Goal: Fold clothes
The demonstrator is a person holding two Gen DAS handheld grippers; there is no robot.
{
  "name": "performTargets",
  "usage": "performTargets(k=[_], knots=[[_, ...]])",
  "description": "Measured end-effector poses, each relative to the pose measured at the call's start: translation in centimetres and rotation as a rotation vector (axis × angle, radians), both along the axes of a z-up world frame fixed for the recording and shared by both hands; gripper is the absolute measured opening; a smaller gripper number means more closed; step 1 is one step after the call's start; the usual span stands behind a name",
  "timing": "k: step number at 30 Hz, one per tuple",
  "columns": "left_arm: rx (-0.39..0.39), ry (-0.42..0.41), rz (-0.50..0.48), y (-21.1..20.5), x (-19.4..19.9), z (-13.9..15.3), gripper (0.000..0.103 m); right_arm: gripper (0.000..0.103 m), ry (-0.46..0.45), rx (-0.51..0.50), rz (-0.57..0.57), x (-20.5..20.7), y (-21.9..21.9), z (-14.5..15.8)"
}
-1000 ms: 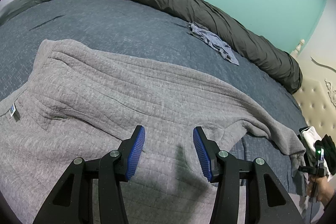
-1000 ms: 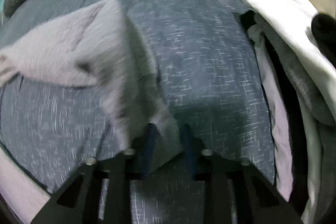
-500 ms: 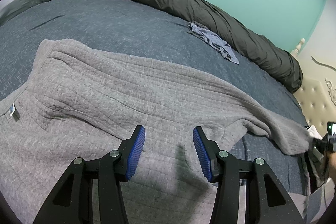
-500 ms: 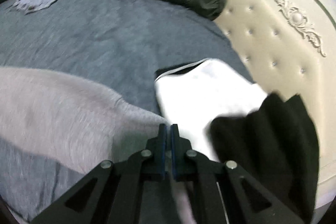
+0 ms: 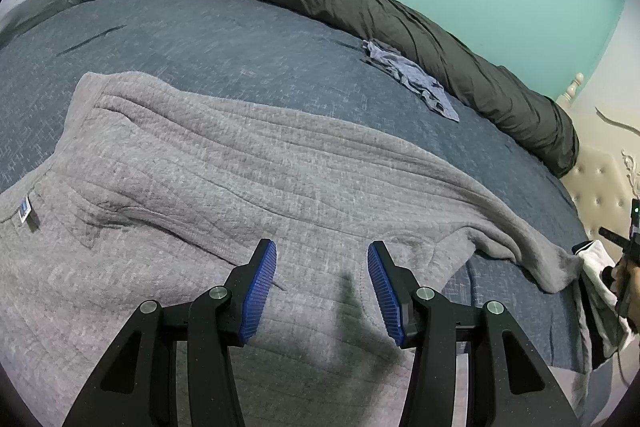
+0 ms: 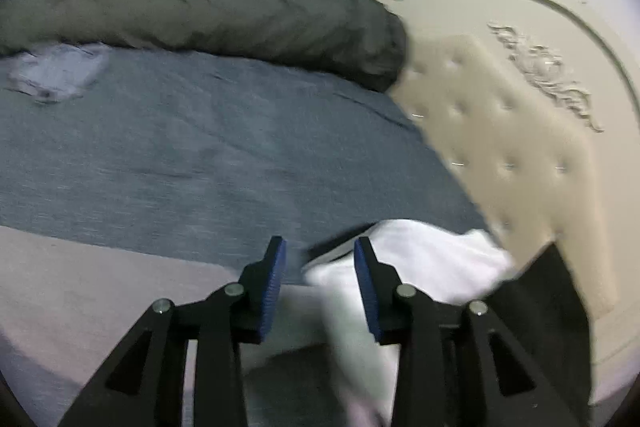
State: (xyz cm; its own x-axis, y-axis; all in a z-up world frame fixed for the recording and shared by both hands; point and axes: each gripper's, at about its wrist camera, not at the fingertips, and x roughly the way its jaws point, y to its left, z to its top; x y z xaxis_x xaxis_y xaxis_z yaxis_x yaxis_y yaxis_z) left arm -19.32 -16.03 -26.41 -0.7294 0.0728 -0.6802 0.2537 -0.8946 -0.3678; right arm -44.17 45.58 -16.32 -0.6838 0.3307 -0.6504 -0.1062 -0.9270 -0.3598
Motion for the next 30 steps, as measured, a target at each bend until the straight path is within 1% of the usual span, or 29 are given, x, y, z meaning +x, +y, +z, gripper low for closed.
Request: performTargets(k=[4, 10, 11, 12, 15, 16, 18, 21, 25, 28, 30], knots=[[0.001, 0.007, 0.008, -0.8, 1.0, 0.7, 0.052, 0.043, -0.036, -0.132, 0.147, 2.8, -5.0, -1.9], [0.009, -0.002, 0.05, -4.1, 3.0, 1.7, 0.053, 0.043, -0.105, -0.319, 0.325, 7.5, -11.8, -5.5], [0.015, -0.005, 0.06, -4.7, 3.2, 1.9, 0.057, 0.043, -0.117, -0.357, 0.338, 8.5, -12.7, -6.2], [0.023, -0.006, 0.07, -5.5, 3.6, 2.2, 0.059, 0.043, -0.127, -0.392, 0.348, 9.6, -13.4, -6.7], [0.052, 0.002, 0.111, -8.0, 5.1, 3.2, 0.06, 0.045, -0.152, -0.494, 0.374, 13.1, -15.6, -7.8], [0.05, 0.007, 0.126, -8.7, 5.8, 3.6, 0.061, 0.046, -0.16, -0.527, 0.383, 14.2, -16.3, -8.2], [0.038, 0.01, 0.159, -10.0, 7.3, 4.1, 0.065, 0.046, -0.176, -0.553, 0.412, 17.2, -18.2, -9.0], [0.026, 0.009, 0.207, -11.9, 9.7, 4.5, 0.065, 0.046, -0.173, -0.618, 0.427, 20.6, -19.3, -9.7], [0.009, 0.01, 0.262, -13.8, 12.3, 4.6, 0.066, 0.049, -0.177, -0.718, 0.407, 24.0, -19.8, -10.5], [-0.009, -0.012, 0.311, -15.3, 14.1, 3.8, 0.067, 0.049, -0.171, -0.753, 0.415, 25.8, -20.3, -10.8], [-0.005, -0.037, 0.34, -16.3, 15.0, 2.9, 0.067, 0.049, -0.174, -0.759, 0.42, 26.7, -20.7, -10.9]])
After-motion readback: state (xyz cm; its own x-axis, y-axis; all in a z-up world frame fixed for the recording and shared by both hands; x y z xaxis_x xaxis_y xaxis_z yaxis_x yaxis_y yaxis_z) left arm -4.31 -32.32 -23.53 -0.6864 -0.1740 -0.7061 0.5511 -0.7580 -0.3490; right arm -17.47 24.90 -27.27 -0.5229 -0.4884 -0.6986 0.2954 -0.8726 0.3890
